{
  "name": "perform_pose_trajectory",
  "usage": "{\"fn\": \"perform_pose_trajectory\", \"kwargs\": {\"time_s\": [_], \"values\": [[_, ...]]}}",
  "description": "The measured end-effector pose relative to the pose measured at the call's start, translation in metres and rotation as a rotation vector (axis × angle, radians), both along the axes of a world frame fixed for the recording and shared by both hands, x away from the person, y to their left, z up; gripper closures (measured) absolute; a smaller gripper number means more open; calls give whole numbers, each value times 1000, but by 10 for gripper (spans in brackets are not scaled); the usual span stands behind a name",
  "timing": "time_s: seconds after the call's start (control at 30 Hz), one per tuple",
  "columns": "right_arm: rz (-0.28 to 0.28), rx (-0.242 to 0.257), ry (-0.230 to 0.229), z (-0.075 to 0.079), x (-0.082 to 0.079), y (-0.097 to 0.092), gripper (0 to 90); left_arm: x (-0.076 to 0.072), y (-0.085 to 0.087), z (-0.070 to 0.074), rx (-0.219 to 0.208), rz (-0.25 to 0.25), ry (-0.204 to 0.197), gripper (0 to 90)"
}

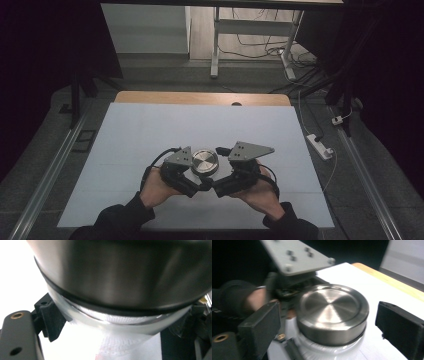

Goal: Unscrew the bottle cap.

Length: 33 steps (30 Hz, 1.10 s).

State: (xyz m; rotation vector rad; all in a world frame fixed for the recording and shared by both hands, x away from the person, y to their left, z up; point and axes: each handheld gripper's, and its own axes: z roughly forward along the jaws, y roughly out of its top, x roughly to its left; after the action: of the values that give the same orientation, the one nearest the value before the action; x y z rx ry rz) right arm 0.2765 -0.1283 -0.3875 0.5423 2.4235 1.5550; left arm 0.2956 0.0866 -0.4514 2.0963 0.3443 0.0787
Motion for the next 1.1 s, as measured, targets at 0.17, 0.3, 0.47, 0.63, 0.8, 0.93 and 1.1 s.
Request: {"fn": "perform_pose_trajectory", "kwargs": {"time_s": [0.17,0.3,0.47,0.63,0.8,0.93,1.1], "values": [[9,61,24,-6,2,1,174,-4,-4,3,3,-41,-20,157],[24,50,-16,-6,-2,2,193,-5,-5,1,9,-63,-25,157],[49,85,22,-4,1,-2,195,-6,-5,3,7,-76,-27,157],[45,108,17,-2,2,-6,195,-6,-6,1,8,-76,-33,157],[26,122,4,2,2,-10,195,-7,-6,1,15,-90,-34,157],[17,132,-11,6,2,-14,195,-5,-6,-1,18,-83,-32,157],[-1,133,-23,9,2,-17,195,-2,-5,-5,17,-72,-20,157]]}}
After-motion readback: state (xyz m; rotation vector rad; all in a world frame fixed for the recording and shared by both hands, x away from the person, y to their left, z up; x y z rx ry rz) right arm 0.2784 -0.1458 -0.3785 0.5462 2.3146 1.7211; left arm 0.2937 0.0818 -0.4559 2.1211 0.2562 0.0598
